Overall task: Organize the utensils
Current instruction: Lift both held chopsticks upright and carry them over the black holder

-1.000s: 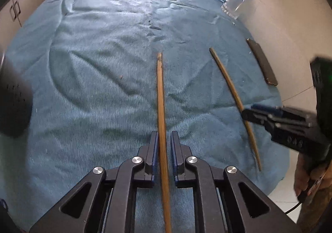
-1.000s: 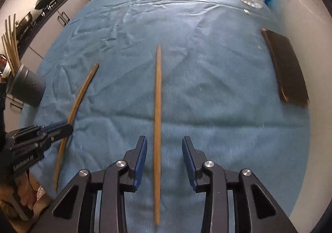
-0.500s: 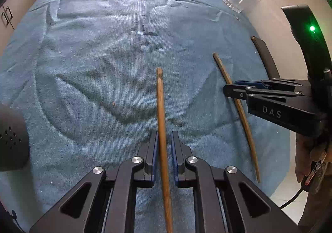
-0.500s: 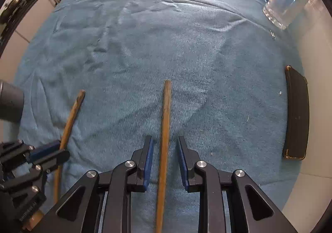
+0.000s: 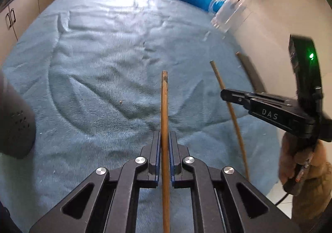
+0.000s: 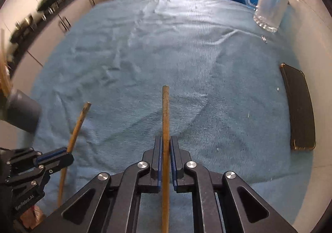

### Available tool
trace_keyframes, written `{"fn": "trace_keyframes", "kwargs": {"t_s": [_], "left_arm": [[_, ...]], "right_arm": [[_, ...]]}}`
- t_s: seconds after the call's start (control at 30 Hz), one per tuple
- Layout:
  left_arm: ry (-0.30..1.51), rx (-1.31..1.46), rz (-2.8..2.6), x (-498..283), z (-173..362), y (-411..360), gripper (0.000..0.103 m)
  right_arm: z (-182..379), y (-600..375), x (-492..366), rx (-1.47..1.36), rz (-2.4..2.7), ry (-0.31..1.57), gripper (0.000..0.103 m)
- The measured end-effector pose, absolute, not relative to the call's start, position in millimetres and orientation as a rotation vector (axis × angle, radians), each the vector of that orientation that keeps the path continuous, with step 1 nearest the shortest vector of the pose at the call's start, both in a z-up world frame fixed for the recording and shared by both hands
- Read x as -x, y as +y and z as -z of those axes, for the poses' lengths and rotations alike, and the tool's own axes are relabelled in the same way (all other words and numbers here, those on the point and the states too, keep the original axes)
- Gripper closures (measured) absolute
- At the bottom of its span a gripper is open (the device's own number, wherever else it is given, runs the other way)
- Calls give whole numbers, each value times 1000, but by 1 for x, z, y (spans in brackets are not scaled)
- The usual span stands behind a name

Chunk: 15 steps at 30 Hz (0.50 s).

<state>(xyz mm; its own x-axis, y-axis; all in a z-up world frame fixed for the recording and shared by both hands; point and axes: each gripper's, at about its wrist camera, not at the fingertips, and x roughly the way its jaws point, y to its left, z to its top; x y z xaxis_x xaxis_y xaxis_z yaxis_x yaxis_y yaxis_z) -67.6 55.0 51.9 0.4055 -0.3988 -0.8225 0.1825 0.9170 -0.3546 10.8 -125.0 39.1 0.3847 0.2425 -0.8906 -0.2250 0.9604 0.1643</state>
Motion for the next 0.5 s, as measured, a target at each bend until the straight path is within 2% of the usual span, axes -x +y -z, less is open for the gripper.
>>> {"fn": "trace_keyframes", "kwargs": {"t_s": [0.5], "left_arm": [[810,211,293,129,-112,66,96]], "right_arm": [[-93,-114,42,-103,-380,868,95]]}}
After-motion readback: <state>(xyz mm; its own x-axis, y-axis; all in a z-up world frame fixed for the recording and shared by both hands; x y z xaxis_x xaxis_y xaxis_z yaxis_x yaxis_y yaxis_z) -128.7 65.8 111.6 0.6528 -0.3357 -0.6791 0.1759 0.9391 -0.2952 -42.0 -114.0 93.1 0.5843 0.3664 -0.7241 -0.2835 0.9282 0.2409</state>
